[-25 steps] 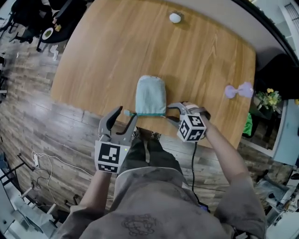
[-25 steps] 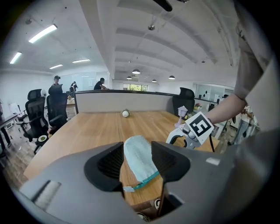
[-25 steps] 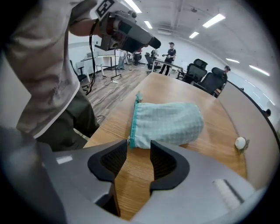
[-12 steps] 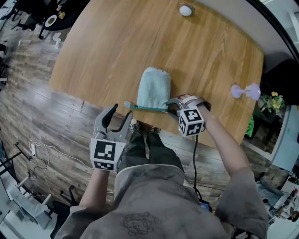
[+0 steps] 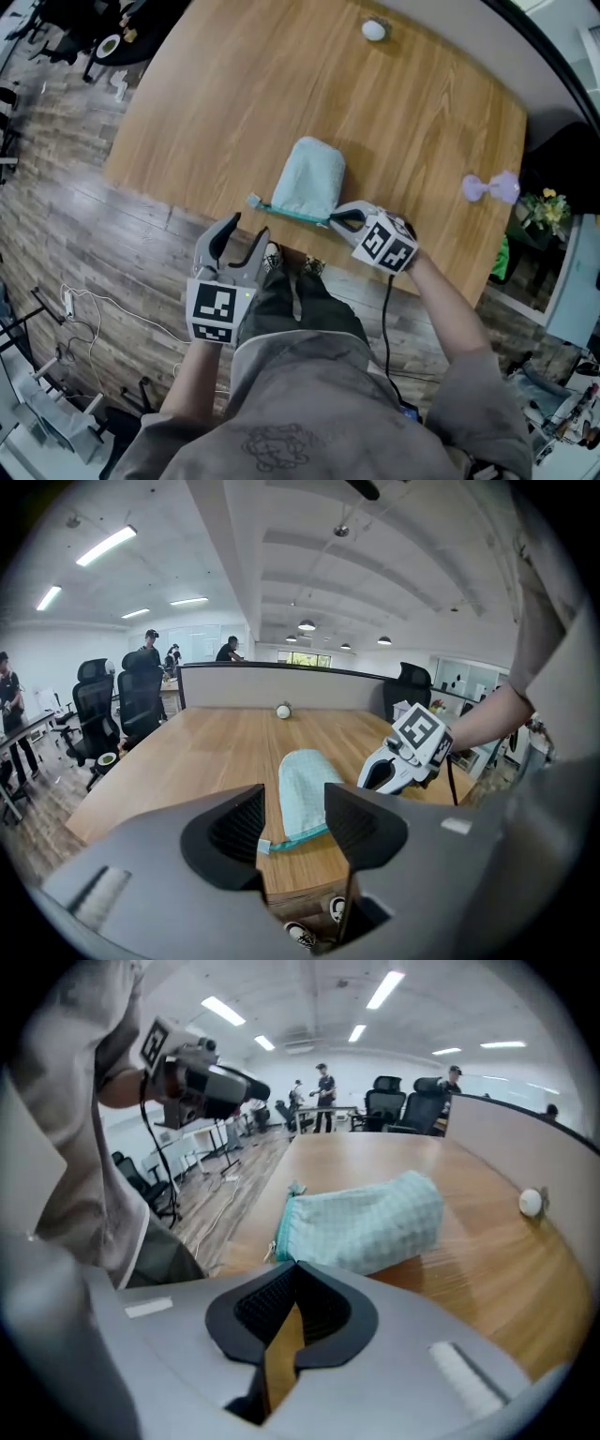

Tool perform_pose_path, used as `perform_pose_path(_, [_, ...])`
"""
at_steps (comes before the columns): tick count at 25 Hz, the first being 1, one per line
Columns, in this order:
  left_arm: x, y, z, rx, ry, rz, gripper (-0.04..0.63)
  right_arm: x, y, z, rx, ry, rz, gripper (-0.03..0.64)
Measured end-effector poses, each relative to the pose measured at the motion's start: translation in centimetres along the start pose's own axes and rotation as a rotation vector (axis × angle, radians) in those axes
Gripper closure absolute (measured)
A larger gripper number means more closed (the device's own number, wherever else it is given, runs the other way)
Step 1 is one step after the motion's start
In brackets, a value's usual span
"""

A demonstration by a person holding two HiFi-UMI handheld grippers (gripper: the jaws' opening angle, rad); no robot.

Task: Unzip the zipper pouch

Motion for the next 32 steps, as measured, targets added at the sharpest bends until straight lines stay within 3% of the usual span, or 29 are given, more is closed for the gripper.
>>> perform_pose_path(8, [-1.8,-1.6,-3.3,0.015,0.066,-0.010,0.396,-6.1,-0.2,-6.1,0.254,0.317,0.050,0.607])
perform_pose_path(15, [-4.3,-3.6,-8.8,0.046,0.168,0.000,0.397,-13.2,0.2,-12.1,0.363,0.561,0.109,0.607])
perform_pose_path(24, [-8.5,-3.2,-15.4,0.143,0.300,0.034,0.399,-22.8,-2.3,-18.1,0.291,0.786,0.230,0.607])
perform_pose_path(32, [-9.4,-2.0,-17.2,0.123,0.351,0.090,0.405,-26.7,-3.9,-18.6,0.260,0.839,0.281,0.607])
Point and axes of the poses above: the fingertips, and each gripper's own axes: x forward along the fingers, y to its right, z out of its underside, the point moved 5 cm from there along -x, backward along the fingers, and after that the axes turned 2 degrees about -z, right-handed, at the moved point
